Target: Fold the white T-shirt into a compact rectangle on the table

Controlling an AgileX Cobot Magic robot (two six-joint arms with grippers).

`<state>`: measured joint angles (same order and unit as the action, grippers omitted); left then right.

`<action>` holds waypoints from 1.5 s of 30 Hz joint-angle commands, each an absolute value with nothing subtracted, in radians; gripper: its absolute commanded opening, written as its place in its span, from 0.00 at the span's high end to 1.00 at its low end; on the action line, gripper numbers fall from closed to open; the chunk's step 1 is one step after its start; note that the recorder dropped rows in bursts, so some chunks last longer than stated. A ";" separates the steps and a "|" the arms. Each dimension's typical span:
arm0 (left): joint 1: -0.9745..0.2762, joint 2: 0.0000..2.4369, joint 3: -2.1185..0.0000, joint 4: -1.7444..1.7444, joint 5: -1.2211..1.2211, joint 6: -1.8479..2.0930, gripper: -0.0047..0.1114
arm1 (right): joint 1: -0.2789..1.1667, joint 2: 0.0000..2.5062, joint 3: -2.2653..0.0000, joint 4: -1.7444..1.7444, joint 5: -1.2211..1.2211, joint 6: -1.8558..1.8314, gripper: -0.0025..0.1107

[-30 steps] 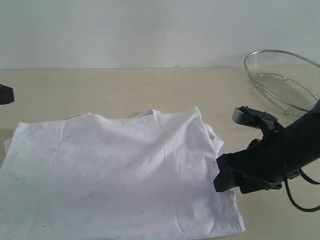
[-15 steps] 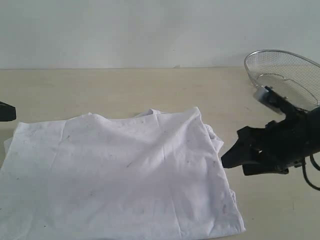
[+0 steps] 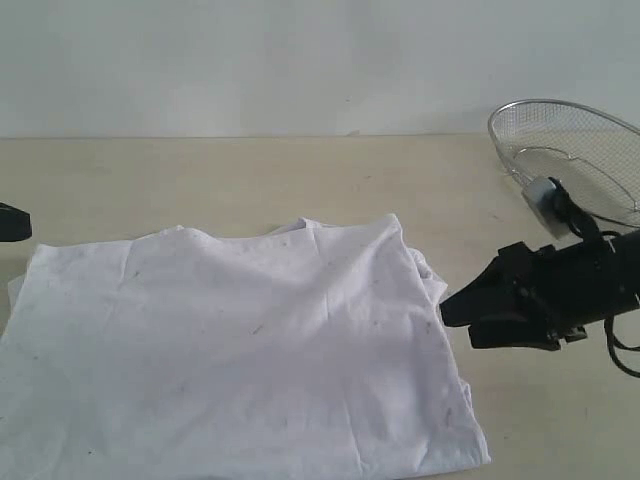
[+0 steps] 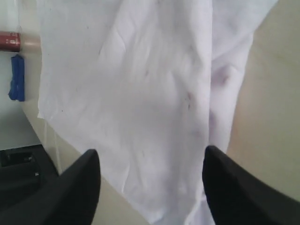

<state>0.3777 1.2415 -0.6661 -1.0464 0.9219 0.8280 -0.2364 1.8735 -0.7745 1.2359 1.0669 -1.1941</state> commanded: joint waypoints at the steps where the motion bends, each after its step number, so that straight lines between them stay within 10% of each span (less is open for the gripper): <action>1: 0.375 1.245 -0.661 -1.056 0.906 0.822 0.49 | -0.249 1.866 -0.801 1.108 1.019 -1.141 0.48; 45: 0.375 1.245 -0.661 -1.056 0.886 0.829 0.49 | -0.180 1.907 -0.799 1.075 0.836 -1.047 0.48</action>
<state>0.3777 1.2415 -0.6661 -1.0483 0.8880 0.8280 -0.1768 1.9104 -0.7967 1.1083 0.8679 -1.0707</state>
